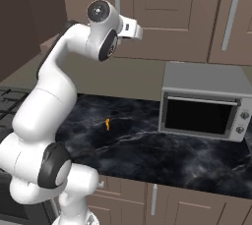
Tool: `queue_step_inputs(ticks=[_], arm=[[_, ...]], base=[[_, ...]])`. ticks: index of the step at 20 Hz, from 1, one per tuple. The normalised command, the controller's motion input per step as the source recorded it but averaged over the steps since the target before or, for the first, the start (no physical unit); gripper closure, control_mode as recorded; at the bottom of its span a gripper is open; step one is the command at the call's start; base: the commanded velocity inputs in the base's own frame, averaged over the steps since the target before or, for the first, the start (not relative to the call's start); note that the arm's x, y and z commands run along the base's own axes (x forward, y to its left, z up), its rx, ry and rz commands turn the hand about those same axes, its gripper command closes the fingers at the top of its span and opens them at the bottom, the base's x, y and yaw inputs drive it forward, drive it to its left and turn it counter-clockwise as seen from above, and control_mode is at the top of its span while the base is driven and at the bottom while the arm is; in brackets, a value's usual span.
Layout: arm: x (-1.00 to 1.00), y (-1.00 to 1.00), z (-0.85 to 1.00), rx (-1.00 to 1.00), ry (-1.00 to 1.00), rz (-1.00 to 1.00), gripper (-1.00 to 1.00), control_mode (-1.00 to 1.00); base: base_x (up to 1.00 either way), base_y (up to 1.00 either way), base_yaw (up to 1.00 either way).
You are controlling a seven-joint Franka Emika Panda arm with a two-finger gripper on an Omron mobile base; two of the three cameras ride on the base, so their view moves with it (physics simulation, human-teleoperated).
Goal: Retrieve the tupperware from the cabinet, then place the raw meat into the tupperware to avoid contamination.
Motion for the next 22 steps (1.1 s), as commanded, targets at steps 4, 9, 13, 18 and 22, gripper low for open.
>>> queue_step_inputs(ticks=[4, 9, 13, 18, 22], arm=[[0.0, 0.0, -0.04, 0.06, -0.14, 0.07, 1.0, -1.0], [0.0, 0.0, -0.04, 0.04, -0.12, 0.08, 1.0, -1.0], [-0.06, 0.0, -0.08, 0.01, -0.05, 0.12, 1.0, -1.0], [-0.37, -0.02, -0.16, 0.0, 0.0, 0.15, 1.0, -1.0], [-0.46, -0.18, -0.25, -0.04, 0.06, 0.11, 1.0, -1.0]], base=[[0.0, 0.0, 0.0], [0.0, 0.0, 0.0], [0.0, 0.0, 0.0], [0.0, 0.0, 0.0], [0.0, 0.0, 0.0]])
